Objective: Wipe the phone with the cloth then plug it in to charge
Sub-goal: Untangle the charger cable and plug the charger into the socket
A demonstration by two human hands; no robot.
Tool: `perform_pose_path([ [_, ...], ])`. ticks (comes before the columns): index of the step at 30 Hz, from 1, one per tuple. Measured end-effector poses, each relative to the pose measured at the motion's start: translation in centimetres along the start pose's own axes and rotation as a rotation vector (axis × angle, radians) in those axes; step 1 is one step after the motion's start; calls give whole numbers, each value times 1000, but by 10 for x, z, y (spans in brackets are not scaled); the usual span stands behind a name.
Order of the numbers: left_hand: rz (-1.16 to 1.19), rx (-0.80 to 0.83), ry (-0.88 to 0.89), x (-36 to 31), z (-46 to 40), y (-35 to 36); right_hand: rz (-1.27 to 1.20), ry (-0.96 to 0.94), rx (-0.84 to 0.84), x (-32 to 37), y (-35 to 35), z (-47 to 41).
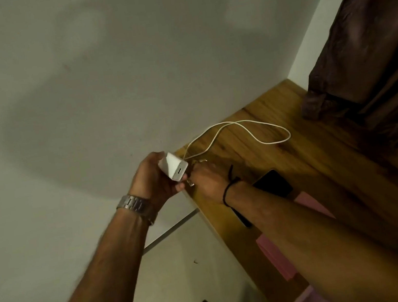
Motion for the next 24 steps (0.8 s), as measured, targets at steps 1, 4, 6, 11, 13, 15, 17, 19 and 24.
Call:
perform_pose_path([
  [1, 13, 21, -15, -1, 0, -5, 41, 15, 17, 2, 3, -6],
  [4, 22, 35, 1, -3, -2, -16, 101, 5, 21, 0, 9, -10],
  [6, 47, 20, 16, -4, -4, -19, 86, -11, -9, -3, 5, -8],
  [11, 123, -39, 23, -10, -8, -10, -268, 72, -423, -19, -18, 8],
  [13, 124, -43, 32, -13, -8, 0, -464, 56, -555, -24, -35, 20],
  [15, 134, -41, 44, -17, -7, 13, -656, 72, -617, -24, -49, 30],
  [17, 151, -30, 58, -22, -4, 28, -693, 90, -671, -22, -60, 38],
  [19, 160, -3, 75, -25, -1, 43, -679, 93, -704, -19, -68, 44],
  [24, 167, 45, 103, -33, 5, 68, -661, 175, -773, -15, -86, 53],
])
Point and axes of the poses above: each hand's wrist, its own z-axis away from the middle knuckle, its own y-axis out of the palm, x = y × z, the point moved 1 cm from there along -z, towards the middle knuckle, and after that the axes turned 6 degrees about -x, right-handed, at the moved point
